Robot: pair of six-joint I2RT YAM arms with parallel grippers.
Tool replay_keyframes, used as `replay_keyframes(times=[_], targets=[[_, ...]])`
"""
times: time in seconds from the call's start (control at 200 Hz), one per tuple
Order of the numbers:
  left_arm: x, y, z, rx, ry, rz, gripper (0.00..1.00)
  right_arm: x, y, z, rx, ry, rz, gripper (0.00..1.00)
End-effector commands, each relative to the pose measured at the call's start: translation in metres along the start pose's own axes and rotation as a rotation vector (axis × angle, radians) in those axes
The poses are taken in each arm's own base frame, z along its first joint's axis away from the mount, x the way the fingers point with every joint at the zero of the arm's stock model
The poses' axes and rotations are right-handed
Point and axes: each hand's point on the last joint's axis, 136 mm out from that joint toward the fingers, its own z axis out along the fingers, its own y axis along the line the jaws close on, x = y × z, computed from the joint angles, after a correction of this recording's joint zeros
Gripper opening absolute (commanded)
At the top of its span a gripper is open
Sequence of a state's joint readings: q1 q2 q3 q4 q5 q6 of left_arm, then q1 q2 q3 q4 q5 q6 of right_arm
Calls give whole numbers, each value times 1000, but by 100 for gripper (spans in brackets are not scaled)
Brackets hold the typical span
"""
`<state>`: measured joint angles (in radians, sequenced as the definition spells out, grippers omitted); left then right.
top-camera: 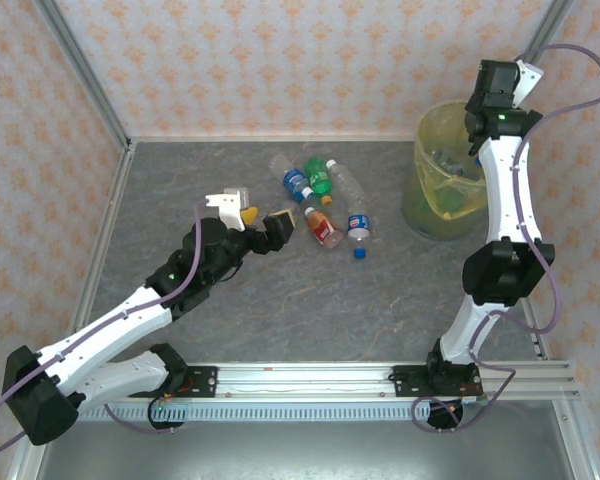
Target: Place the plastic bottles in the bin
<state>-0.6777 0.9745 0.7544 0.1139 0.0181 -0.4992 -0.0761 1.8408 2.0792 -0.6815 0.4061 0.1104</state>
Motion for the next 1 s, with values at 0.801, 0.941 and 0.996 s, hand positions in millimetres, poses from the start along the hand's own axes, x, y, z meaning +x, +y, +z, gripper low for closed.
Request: replay_keyframes(times=[0.801, 0.941, 0.996], targets=[[65, 114, 62, -309, 292, -73, 90, -8, 52, -143, -598, 35, 79, 100], [75, 126, 72, -330, 351, -16, 87, 18, 75, -166, -726, 106, 57, 100], [81, 129, 77, -334, 380, 17, 86, 27, 82, -173, -763, 133, 52, 100]])
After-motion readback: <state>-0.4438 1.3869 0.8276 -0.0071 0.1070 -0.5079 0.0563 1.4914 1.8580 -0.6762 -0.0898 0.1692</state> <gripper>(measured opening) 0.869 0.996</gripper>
